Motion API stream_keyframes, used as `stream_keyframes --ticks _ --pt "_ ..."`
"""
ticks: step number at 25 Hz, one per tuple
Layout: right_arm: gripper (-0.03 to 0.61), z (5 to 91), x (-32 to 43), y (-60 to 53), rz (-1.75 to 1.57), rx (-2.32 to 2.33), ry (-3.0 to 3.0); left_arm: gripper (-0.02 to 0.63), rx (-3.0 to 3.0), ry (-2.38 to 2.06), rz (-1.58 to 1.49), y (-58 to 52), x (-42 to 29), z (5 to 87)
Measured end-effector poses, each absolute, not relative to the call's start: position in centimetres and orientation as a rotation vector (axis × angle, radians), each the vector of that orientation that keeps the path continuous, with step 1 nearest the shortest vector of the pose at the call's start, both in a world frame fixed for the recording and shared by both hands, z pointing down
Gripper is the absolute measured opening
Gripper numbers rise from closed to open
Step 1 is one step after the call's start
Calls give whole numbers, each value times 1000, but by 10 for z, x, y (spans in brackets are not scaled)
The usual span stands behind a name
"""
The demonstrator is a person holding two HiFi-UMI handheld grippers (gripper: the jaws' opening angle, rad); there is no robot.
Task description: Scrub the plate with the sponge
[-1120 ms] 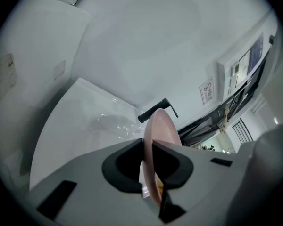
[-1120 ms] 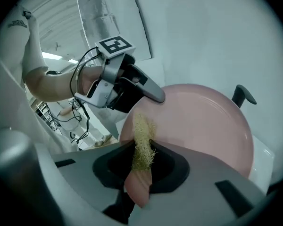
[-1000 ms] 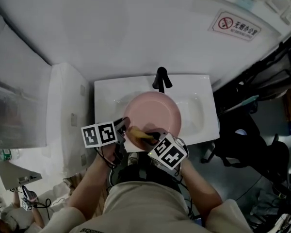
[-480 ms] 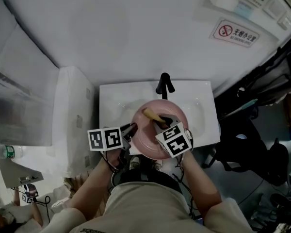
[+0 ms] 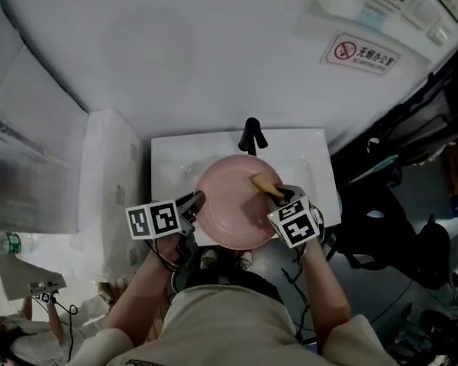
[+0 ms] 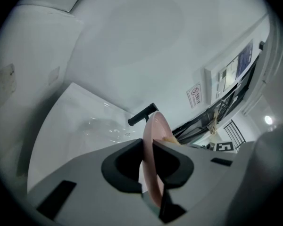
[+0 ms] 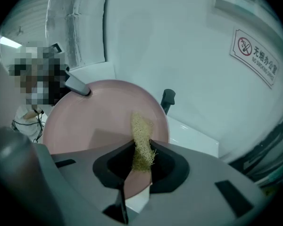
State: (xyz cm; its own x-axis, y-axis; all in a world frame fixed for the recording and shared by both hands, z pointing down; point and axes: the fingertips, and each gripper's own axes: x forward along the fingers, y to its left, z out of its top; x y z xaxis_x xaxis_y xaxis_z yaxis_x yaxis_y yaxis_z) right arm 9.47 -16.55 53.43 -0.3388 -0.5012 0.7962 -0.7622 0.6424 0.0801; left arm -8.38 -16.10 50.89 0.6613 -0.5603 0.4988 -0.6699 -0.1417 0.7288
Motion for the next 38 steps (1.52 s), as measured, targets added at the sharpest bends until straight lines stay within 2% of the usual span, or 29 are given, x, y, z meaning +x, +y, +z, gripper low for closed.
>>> stream_keyframes --ticks 5,12,22,29,38 --pt "74 542 91 -130 441 853 -2015 54 1823 -1024 111 -175 -95 505" --pt "75 542 47 -93 479 634 -2130 54 1779 -1040 77 -177 -94 508" --pt "75 523 1 -121 559 683 -2299 57 1779 -1017 93 -167 -74 510" --pt "75 512 22 -163 543 894 -2293 54 1767 -974 62 -164 -66 509" --pt "75 511 101 -180 458 1105 -2098 57 1793 -934 48 -159 -59 500"
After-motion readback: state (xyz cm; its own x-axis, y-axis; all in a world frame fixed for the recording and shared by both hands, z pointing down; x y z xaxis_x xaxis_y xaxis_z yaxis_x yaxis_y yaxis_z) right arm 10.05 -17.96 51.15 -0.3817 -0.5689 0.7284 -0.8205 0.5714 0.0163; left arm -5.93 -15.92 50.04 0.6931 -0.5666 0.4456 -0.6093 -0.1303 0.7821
